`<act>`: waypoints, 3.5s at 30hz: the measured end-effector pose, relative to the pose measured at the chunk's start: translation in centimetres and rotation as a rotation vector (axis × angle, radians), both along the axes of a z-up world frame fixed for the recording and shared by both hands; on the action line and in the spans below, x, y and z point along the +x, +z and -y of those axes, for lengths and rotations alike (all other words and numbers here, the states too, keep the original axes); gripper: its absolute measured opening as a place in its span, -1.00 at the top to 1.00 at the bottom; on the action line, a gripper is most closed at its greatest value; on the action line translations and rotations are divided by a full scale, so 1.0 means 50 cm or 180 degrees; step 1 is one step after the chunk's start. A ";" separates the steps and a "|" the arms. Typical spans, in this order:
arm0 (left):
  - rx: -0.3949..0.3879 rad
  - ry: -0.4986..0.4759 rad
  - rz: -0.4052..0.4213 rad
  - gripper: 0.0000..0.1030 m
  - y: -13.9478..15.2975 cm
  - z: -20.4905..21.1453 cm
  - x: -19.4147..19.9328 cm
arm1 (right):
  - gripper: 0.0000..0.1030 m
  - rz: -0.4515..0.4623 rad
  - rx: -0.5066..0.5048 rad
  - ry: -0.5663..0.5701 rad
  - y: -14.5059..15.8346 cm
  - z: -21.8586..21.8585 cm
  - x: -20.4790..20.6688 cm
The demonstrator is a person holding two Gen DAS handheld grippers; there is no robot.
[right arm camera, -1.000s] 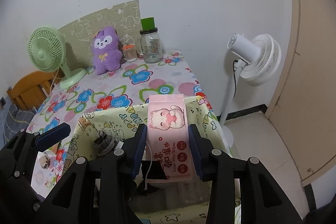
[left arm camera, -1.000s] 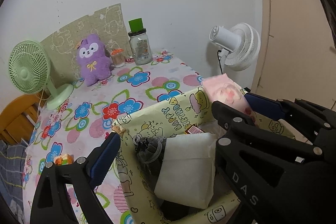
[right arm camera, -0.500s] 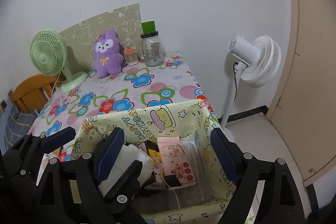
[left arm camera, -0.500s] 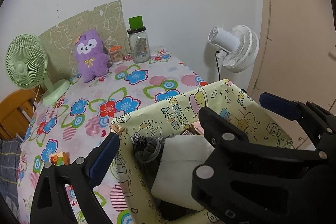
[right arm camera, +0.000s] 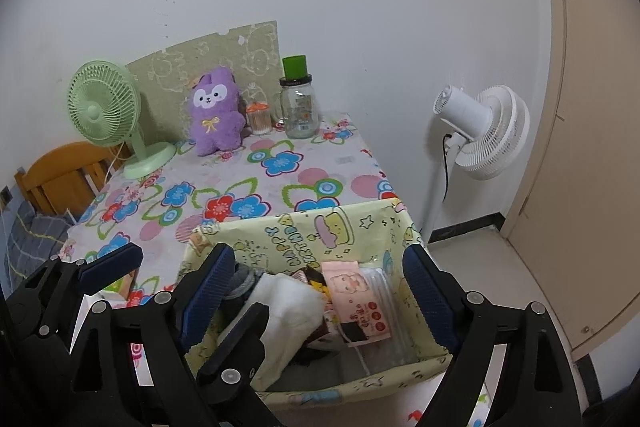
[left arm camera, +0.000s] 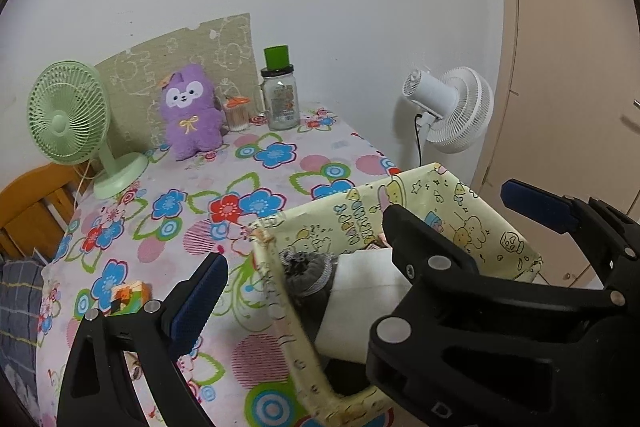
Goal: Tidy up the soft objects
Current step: 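Withdraw both open grippers up out of the box, then move the right gripper toward the green tissue pack while the left approaches the rolled beige cloth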
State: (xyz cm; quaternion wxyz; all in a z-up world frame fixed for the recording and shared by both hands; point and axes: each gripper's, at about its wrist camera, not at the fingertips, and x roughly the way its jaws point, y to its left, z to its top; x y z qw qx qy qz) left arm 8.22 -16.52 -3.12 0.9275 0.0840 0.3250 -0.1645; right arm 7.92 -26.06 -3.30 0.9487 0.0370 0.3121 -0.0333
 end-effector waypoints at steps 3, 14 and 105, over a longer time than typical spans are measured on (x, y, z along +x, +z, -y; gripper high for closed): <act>-0.0012 0.0012 0.0035 -0.91 0.006 -0.017 -0.009 | -0.74 0.0023 -0.0015 0.0007 0.006 -0.017 -0.009; -0.0041 0.0112 0.0120 -0.91 0.019 -0.090 -0.030 | -0.84 0.0106 -0.0095 -0.0009 0.022 -0.088 -0.028; -0.0145 0.1114 -0.0613 -0.90 -0.189 -0.515 0.116 | -0.84 -0.0612 -0.0175 0.0770 -0.196 -0.511 0.168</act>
